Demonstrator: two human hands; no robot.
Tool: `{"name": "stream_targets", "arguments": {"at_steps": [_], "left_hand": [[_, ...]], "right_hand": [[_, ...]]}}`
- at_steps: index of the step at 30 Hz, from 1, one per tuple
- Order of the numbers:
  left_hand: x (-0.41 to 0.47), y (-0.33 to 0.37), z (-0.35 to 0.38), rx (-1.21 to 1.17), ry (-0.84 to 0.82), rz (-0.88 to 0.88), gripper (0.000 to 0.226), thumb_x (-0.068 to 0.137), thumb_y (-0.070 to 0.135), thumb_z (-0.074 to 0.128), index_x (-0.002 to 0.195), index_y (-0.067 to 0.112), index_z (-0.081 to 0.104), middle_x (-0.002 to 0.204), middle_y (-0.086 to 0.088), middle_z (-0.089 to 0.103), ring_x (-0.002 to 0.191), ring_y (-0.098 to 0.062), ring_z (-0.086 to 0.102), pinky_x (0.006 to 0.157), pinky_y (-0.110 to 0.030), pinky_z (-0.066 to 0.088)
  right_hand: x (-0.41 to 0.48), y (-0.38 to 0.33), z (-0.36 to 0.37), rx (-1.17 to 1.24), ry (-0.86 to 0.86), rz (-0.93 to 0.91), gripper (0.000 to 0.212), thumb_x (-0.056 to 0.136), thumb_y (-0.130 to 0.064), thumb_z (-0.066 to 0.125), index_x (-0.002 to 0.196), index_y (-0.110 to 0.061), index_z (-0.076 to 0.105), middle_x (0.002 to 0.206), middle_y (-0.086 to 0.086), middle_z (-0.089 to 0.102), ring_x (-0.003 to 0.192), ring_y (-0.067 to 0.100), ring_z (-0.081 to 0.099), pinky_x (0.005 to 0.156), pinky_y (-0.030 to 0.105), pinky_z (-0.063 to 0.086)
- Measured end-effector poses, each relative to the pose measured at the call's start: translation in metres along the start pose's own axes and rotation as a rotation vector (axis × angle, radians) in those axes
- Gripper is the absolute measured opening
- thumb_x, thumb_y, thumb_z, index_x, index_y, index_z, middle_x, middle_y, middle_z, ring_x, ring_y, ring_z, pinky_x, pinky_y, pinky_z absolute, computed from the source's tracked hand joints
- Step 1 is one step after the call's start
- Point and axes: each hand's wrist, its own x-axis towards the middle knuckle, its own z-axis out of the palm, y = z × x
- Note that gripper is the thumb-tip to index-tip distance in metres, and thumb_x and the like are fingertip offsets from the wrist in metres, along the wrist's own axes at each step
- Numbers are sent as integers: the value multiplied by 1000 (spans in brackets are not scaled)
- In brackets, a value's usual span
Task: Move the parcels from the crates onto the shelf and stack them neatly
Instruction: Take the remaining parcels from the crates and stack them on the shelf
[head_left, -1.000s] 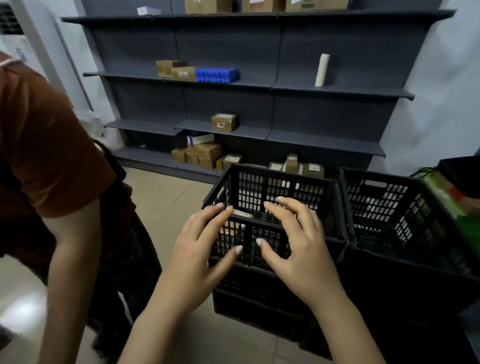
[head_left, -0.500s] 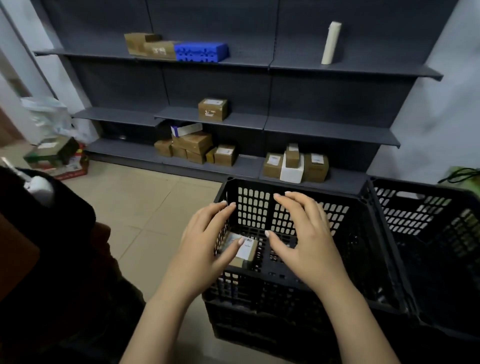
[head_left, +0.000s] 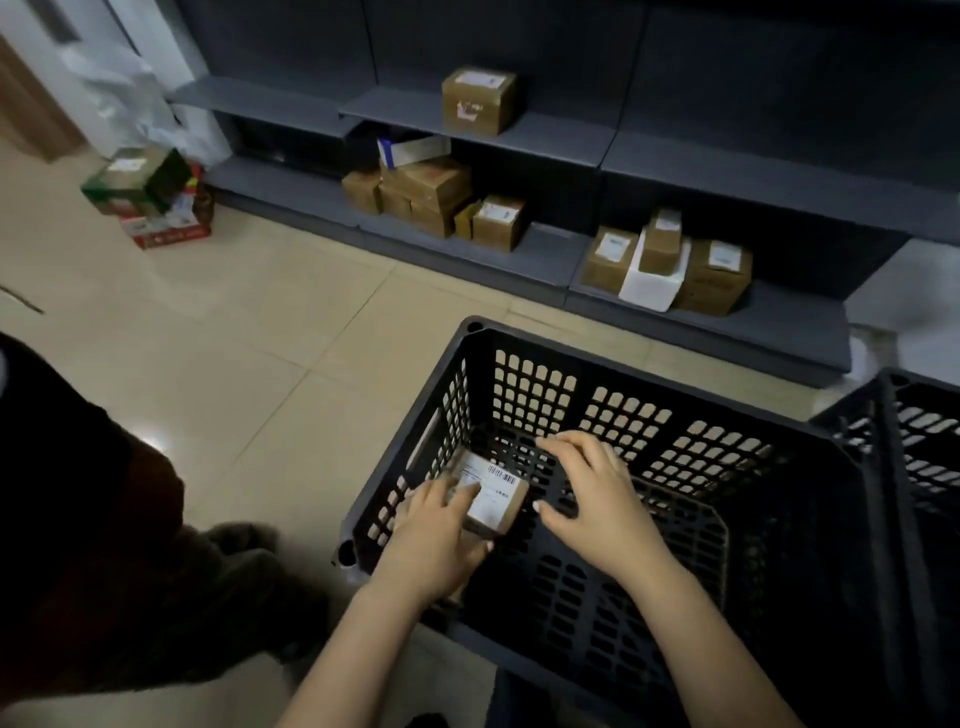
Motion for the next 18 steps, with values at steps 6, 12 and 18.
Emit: {"name": "stream_targets", "arguments": {"at_steps": [6,12,18], "left_hand": [[36,2,28,114,-261,-253,80,85,53,58,150,25,20,156,-8,15,144,-31,13,114,-44,18],[53,0,46,140,-395,-414,82,83,52,61,148,25,20,157,-10,11,145,-34,8,114,-48,18],[57,-3,54,152,-495,-479,78,85,49,60,147,22,22,153,-12,15,142,-35,14,112,-46,24]], "right_hand": [[45,50,56,20,-242,-1,68,83,-36,68,143,-30,34,138,-8,31,130,13,27,112,36,27],[66,71,108,24,-433,5,76,81,-33,70,145,-28,28,154,1,17,141,23,14,114,41,22],[76,74,137,0,-570,42,94,80,-38,74,151,-32,13,160,3,-6,145,29,-5,116,47,14]]}}
